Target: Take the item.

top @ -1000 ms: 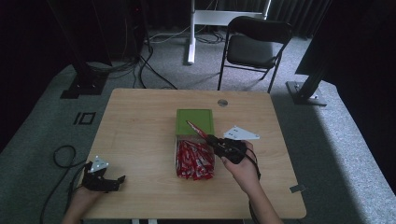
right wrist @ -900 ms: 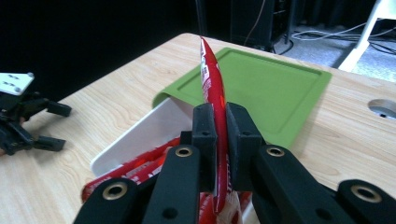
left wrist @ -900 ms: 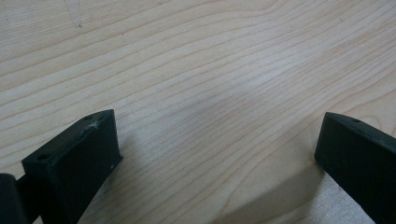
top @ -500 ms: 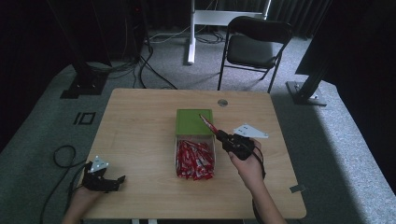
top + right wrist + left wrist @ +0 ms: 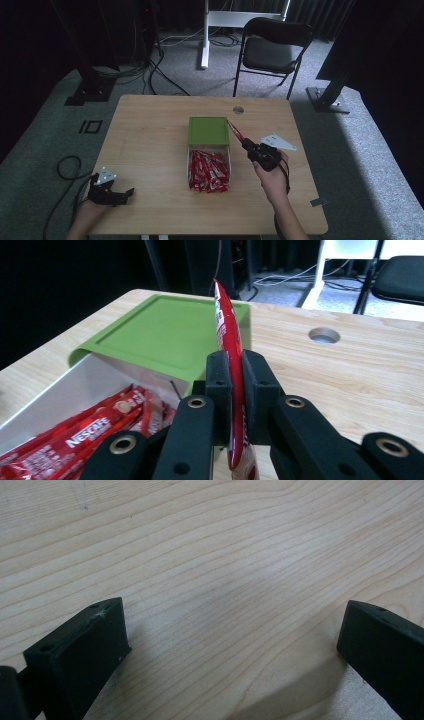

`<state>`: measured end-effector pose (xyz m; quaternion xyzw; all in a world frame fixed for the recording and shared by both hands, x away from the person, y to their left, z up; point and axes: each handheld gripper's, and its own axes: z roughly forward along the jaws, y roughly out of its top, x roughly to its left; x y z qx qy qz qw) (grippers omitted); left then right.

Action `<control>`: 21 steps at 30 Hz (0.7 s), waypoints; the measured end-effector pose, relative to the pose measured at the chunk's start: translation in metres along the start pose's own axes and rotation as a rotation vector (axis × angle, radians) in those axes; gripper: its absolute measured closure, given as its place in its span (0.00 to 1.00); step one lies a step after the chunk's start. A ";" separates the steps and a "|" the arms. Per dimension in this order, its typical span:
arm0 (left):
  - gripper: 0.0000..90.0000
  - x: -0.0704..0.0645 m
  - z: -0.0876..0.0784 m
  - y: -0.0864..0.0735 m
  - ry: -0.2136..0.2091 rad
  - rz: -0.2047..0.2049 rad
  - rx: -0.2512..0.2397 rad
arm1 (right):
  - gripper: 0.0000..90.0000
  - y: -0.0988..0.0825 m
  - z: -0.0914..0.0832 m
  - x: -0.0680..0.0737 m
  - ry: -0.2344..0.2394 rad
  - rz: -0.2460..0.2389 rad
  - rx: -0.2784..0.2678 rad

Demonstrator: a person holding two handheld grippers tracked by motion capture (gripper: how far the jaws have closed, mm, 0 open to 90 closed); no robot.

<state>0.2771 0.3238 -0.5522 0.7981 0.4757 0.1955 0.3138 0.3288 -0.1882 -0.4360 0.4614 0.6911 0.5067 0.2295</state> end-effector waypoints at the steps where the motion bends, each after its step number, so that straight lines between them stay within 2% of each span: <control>1: 0.01 0.000 0.000 0.000 0.000 0.002 0.001 | 0.93 -0.001 0.000 -0.001 -0.005 0.001 0.001; 11: 0.01 0.000 0.000 0.000 0.000 0.002 0.002 | 0.93 -0.029 0.009 -0.013 -0.052 0.054 0.016; 17: 0.01 0.000 0.000 0.000 0.000 0.002 0.002 | 0.93 -0.048 0.020 -0.016 -0.067 0.062 0.063; 21: 0.01 0.000 0.000 0.000 0.000 0.002 0.002 | 0.92 -0.058 0.028 -0.019 -0.077 0.084 0.082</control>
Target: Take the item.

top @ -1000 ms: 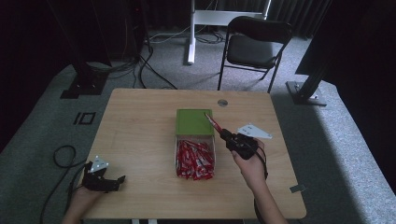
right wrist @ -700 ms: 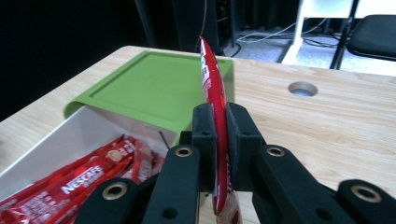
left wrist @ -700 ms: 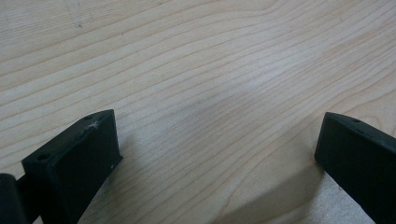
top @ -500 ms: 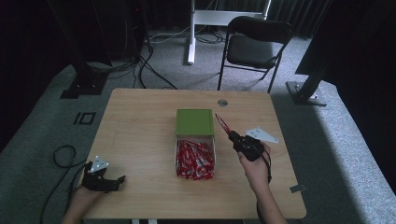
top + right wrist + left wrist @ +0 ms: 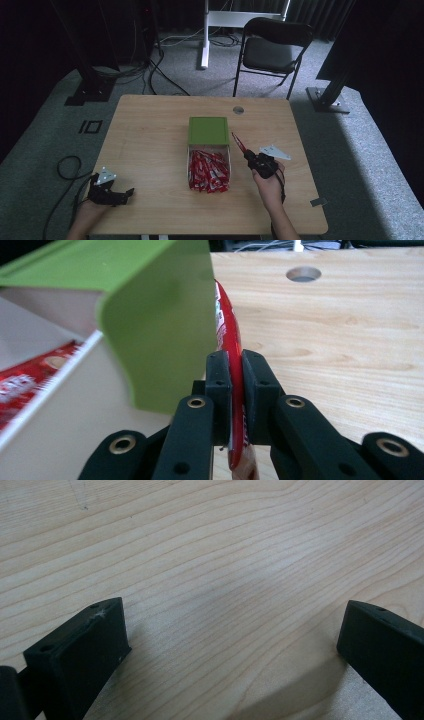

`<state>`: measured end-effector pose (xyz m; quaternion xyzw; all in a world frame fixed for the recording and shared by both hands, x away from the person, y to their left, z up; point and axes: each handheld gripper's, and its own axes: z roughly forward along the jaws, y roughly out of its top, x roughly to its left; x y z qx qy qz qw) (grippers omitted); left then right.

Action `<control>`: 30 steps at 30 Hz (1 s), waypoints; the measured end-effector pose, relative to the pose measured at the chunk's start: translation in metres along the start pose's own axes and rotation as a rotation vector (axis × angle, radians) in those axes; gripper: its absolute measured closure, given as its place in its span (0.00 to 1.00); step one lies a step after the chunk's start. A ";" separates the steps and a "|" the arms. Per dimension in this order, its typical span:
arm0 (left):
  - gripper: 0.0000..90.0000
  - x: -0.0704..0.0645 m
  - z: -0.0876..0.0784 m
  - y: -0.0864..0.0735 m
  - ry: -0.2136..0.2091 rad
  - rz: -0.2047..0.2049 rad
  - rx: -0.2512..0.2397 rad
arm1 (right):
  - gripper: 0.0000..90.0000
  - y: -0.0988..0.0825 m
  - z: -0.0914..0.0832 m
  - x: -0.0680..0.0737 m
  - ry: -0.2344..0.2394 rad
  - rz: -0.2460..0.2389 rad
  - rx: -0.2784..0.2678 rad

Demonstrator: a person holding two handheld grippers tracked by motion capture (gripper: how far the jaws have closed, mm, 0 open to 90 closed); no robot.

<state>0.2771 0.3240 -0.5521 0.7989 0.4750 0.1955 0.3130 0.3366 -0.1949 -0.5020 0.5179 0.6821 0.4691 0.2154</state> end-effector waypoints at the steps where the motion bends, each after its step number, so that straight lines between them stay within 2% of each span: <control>1: 0.01 0.000 0.000 0.000 0.000 0.000 0.000 | 0.92 -0.002 0.002 -0.001 0.000 0.008 0.002; 7: 0.01 0.000 0.000 0.000 0.000 0.000 0.000 | 0.92 -0.009 0.013 -0.006 -0.005 0.033 0.026; 19: 0.01 0.000 0.000 0.000 0.000 0.000 0.000 | 0.92 -0.014 0.032 -0.011 -0.022 0.035 0.071; 30: 0.01 0.000 0.000 0.000 0.000 0.000 0.000 | 0.92 -0.021 0.042 -0.010 -0.008 0.057 0.102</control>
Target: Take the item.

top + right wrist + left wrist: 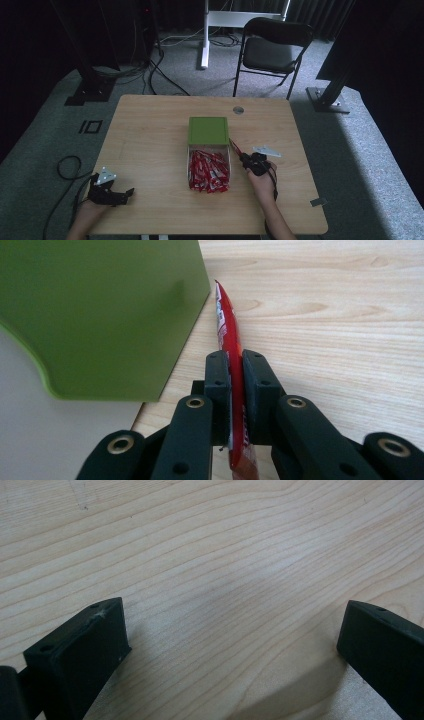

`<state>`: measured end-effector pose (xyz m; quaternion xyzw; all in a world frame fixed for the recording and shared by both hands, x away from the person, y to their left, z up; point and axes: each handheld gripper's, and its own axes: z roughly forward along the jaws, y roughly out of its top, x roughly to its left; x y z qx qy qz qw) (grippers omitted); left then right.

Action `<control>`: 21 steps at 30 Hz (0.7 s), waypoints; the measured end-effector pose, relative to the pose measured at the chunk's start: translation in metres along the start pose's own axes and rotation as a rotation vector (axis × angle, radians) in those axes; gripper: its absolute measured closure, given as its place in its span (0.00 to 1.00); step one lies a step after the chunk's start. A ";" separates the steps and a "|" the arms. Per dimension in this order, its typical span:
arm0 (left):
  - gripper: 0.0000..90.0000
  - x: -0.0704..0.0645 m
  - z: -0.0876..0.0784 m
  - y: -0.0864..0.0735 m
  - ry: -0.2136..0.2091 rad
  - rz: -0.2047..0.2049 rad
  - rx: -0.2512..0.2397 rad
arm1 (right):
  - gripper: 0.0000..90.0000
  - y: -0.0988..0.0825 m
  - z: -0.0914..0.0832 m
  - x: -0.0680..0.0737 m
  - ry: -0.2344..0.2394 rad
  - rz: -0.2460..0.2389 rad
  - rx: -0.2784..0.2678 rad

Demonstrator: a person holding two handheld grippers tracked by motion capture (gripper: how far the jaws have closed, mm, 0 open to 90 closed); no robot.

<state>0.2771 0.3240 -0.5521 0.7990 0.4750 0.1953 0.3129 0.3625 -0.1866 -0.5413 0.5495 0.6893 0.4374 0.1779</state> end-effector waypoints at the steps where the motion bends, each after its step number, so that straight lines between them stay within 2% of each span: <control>1: 0.01 0.000 0.000 0.000 0.000 0.000 0.000 | 0.92 -0.001 0.001 0.000 -0.003 -0.001 0.004; 16: 0.01 0.000 0.000 0.000 0.000 0.000 0.000 | 0.88 -0.008 0.009 -0.002 -0.029 -0.024 0.066; 18: 0.01 0.000 0.000 0.000 0.000 0.000 0.000 | 0.84 -0.009 0.010 -0.003 -0.007 -0.004 0.075; 21: 0.01 0.000 0.000 0.000 0.000 0.000 0.000 | 0.80 -0.008 0.009 -0.003 0.001 0.003 0.073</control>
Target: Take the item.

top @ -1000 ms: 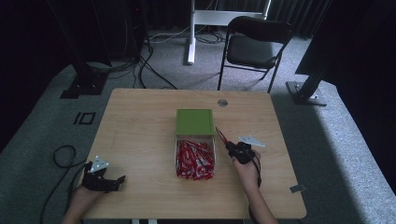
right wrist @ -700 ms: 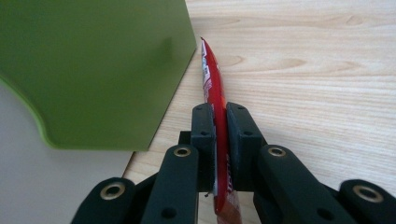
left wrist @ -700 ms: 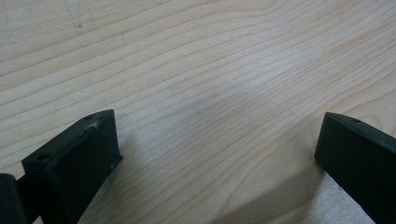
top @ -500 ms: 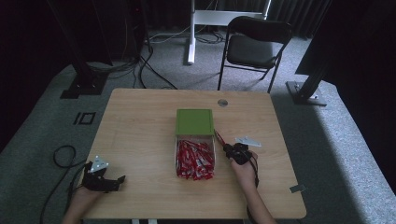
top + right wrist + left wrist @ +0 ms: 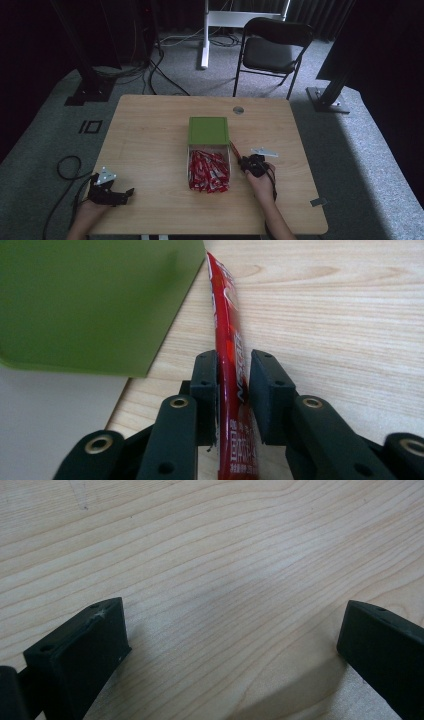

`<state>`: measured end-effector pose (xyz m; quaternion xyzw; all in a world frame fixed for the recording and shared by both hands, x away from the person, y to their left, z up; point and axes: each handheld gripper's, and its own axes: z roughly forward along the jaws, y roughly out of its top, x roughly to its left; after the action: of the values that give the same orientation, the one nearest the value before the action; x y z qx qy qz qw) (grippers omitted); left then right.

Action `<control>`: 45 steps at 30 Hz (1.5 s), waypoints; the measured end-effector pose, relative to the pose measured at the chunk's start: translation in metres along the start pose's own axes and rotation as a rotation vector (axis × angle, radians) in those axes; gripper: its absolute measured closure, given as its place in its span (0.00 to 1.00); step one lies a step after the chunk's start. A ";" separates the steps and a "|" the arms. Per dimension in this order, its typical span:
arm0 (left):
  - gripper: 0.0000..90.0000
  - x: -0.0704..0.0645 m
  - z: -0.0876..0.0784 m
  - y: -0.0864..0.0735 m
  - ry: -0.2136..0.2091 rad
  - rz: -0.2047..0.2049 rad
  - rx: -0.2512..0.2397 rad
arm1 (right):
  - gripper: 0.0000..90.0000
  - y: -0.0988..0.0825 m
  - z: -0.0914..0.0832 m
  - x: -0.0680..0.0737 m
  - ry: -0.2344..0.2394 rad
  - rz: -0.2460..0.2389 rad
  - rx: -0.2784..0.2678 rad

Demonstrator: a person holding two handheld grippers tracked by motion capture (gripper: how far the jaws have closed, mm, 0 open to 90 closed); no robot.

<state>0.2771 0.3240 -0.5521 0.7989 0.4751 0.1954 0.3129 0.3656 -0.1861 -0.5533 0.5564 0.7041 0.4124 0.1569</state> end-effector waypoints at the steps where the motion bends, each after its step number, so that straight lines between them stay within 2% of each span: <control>1: 0.01 0.000 0.000 0.000 0.000 0.000 0.000 | 0.80 0.000 0.000 0.000 0.000 0.000 0.000; 4: 0.01 0.000 0.000 0.000 0.000 0.000 0.000 | 0.73 0.004 -0.004 0.000 0.007 0.005 -0.012; 7: 0.01 0.000 0.000 0.000 0.000 0.000 0.000 | 0.73 0.008 -0.008 0.000 0.015 -0.004 -0.028; 11: 0.01 0.000 0.000 0.000 0.000 0.000 0.000 | 0.68 0.011 -0.014 -0.001 0.014 -0.017 -0.037; 16: 0.01 0.000 0.000 0.000 0.000 0.000 0.000 | 0.57 0.013 -0.019 -0.004 0.016 -0.011 -0.060; 19: 0.01 0.000 0.000 0.000 0.000 0.000 0.000 | 0.56 0.014 -0.021 -0.006 0.004 -0.006 -0.057; 22: 0.01 0.000 0.000 0.000 0.000 0.000 0.000 | 0.49 0.014 -0.026 -0.010 -0.014 -0.002 -0.074; 29: 0.01 0.000 0.000 0.000 0.000 0.000 0.000 | 0.47 0.013 -0.033 -0.019 -0.041 -0.002 -0.077; 33: 0.01 0.000 0.000 0.000 0.000 0.000 0.000 | 0.41 0.012 -0.037 -0.027 -0.058 0.014 -0.075; 38: 0.01 0.000 0.000 0.000 0.000 0.000 0.000 | 0.40 0.010 -0.042 -0.034 -0.075 0.010 -0.073; 45: 0.01 0.000 0.000 0.000 0.000 0.000 0.000 | 0.28 0.008 -0.048 -0.044 -0.080 0.029 -0.079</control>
<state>0.2771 0.3240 -0.5521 0.7989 0.4750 0.1955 0.3129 0.3524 -0.2452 -0.5282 0.5760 0.6722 0.4195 0.2006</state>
